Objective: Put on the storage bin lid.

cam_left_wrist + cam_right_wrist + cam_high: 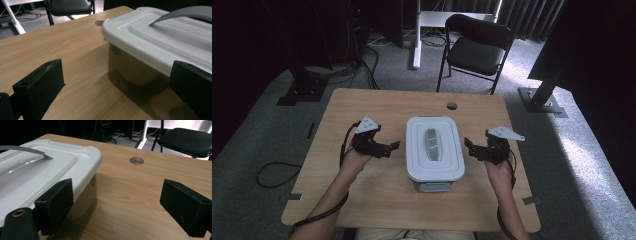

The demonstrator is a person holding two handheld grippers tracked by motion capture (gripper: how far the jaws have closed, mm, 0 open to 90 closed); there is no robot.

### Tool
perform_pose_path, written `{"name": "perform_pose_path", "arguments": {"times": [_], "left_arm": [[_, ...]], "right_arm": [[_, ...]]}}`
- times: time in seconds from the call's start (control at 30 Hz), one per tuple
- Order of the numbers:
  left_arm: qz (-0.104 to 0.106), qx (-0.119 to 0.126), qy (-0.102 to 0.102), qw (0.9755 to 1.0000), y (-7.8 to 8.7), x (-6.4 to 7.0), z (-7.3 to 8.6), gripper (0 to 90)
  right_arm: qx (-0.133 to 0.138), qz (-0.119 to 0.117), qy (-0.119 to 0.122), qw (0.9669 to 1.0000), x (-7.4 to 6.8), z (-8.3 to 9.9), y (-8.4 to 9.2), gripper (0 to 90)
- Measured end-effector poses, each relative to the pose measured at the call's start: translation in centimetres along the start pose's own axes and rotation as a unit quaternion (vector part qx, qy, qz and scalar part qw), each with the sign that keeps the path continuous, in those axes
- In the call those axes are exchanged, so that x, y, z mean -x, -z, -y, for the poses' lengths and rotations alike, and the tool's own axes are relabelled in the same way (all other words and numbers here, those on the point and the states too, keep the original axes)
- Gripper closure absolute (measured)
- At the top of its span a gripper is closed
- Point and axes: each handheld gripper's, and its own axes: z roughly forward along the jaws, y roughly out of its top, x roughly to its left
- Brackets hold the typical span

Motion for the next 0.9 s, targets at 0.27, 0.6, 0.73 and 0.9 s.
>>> {"name": "perform_pose_path", "arguments": {"times": [0.27,0.6,0.73,0.9], "left_arm": [[-0.008,-0.005,0.01,0.9999,0.3,-1.2,1.6,0.7],[-0.022,-0.014,0.029,0.9992,0.8,-2.6,3.8,0.7],[-0.028,-0.017,0.04,0.9986,1.1,-3.1,4.7,0.7],[-0.038,-0.02,0.053,0.9977,1.6,-3.8,6.0,0.7]], "right_arm": [[-0.009,0.01,-0.003,0.9999,0.8,0.8,0.0,11.3],[-0.001,0.025,-0.029,0.9993,2.0,2.7,-0.3,11.3],[-0.004,0.037,-0.027,0.9989,2.2,3.3,-0.4,11.3],[-0.011,0.041,-0.025,0.9988,2.5,4.3,-0.5,11.3]]}}
